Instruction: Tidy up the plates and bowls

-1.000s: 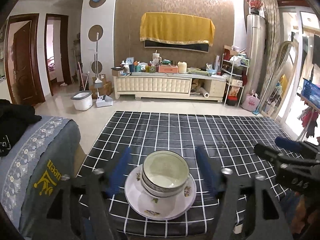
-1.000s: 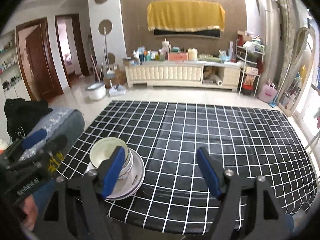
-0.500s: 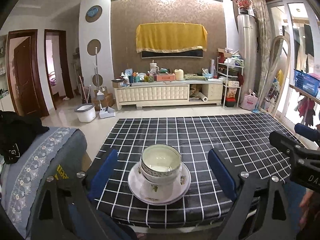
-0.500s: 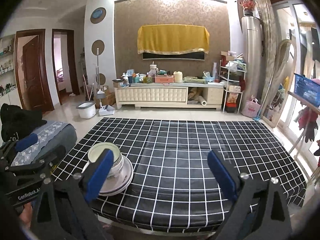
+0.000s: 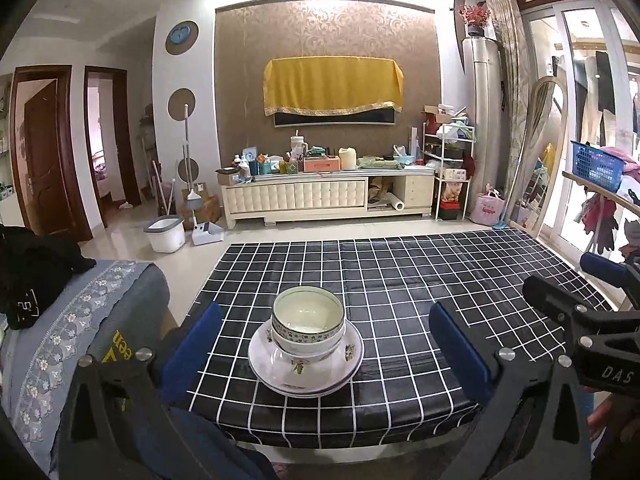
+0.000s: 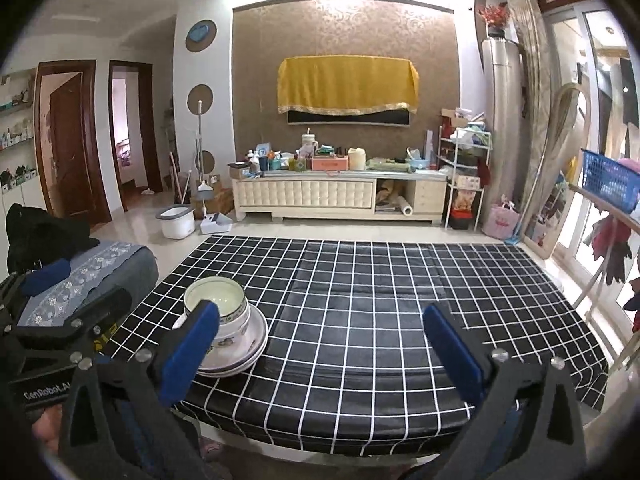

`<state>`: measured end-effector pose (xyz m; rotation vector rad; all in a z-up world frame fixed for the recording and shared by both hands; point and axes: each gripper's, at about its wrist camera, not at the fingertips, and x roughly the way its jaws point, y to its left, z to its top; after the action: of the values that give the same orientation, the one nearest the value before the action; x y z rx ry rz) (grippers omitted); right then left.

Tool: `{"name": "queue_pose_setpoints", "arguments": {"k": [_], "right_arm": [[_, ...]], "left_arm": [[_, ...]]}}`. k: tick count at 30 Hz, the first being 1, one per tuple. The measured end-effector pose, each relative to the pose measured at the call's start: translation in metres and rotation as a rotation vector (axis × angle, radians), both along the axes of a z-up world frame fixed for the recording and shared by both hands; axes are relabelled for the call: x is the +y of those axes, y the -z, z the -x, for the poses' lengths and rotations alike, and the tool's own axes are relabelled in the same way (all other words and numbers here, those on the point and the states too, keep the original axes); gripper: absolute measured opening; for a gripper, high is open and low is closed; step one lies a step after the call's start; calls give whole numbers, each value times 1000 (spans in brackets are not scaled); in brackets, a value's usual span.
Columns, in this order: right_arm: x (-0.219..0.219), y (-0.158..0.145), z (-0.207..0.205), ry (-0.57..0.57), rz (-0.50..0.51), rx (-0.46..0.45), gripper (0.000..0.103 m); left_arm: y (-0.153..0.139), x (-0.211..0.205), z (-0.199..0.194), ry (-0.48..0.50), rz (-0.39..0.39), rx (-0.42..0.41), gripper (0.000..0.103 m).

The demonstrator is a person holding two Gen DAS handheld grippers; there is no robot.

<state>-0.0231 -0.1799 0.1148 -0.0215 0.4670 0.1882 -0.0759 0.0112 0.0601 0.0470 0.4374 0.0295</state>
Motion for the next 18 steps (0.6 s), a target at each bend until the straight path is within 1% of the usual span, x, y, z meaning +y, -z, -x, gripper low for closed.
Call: {"name": "queue_pose_setpoints", "arguments": {"k": [5, 18], "right_arm": [[-3, 0, 4, 7, 4, -9, 103], [0, 3, 9, -1, 34, -4, 103]], "left_arm": [[-2, -3, 5, 4, -12, -7, 103], [-2, -4, 9, 14, 0, -7, 103]]}}
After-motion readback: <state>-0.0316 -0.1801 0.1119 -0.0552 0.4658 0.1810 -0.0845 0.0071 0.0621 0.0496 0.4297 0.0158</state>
